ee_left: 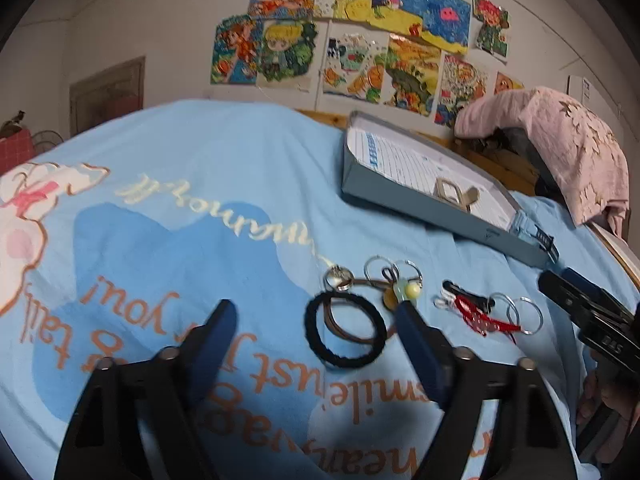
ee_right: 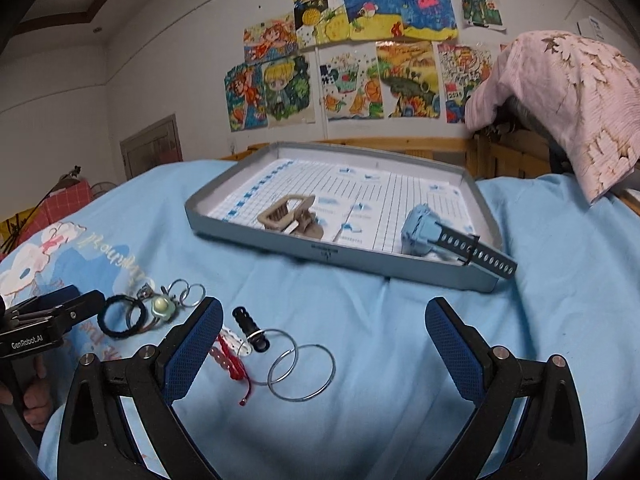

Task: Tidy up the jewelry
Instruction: 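Grasp the black hair tie with the left tool while the right tool grasps a silver ring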

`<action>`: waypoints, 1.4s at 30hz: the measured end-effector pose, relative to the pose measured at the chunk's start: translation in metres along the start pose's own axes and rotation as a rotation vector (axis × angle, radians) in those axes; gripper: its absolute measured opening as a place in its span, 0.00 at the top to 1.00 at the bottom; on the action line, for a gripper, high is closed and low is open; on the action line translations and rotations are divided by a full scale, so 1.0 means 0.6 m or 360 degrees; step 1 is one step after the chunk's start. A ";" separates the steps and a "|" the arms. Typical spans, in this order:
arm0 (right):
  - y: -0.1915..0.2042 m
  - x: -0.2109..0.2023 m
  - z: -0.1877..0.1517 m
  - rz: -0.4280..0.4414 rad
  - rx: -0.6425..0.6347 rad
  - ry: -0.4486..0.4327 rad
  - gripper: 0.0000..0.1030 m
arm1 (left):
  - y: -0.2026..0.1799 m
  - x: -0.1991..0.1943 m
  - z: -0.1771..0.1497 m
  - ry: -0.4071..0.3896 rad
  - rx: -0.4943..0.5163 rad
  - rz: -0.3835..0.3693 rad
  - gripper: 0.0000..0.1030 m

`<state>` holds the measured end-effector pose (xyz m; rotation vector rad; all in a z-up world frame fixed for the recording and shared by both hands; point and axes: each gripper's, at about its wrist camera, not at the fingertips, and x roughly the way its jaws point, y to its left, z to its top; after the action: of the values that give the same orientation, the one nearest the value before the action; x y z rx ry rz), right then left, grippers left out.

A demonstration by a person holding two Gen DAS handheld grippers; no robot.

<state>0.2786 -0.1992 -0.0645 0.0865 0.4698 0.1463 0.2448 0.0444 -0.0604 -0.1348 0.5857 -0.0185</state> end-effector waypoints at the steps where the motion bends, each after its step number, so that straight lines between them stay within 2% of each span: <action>1: 0.002 0.004 -0.001 -0.0003 -0.0002 0.0014 0.17 | 0.000 0.003 -0.001 0.0018 -0.0002 -0.0003 0.34; 3: 0.004 0.014 -0.006 -0.0015 -0.0008 0.0064 0.26 | 0.003 0.006 -0.003 0.0036 -0.0012 -0.0007 0.40; 5: 0.005 0.017 -0.008 -0.0019 -0.0013 0.0086 0.31 | 0.006 0.009 -0.002 0.0049 -0.0025 -0.0008 0.44; 14: 0.012 0.037 -0.020 -0.0029 -0.0061 0.0191 0.39 | 0.017 0.026 -0.008 0.0121 -0.0069 0.0022 0.68; 21: 0.015 0.054 -0.025 -0.0035 -0.0069 0.0268 0.45 | 0.013 0.037 -0.012 0.0165 -0.0052 0.0026 0.82; 24: 0.020 0.060 -0.028 -0.0031 -0.0091 0.0309 0.50 | 0.011 0.041 -0.013 0.0187 -0.0043 0.0031 0.87; 28: 0.026 0.066 -0.030 -0.0032 -0.0111 0.0355 0.50 | 0.013 0.042 -0.014 0.0194 -0.0055 0.0020 0.91; 37: 0.033 0.068 -0.032 -0.0064 -0.0116 0.0442 0.55 | 0.021 0.027 -0.018 0.0103 -0.0098 -0.0100 0.94; 40: 0.033 0.068 -0.033 -0.0077 -0.0112 0.0459 0.60 | 0.014 0.020 -0.019 0.0079 -0.0070 -0.0094 0.94; 42: 0.032 0.067 -0.033 -0.0080 -0.0105 0.0464 0.67 | 0.009 0.016 -0.019 0.0067 -0.0043 -0.0104 0.94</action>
<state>0.3024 -0.1726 -0.0979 -0.0121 0.7566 0.1252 0.2462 0.0478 -0.0758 -0.1799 0.6235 -0.0769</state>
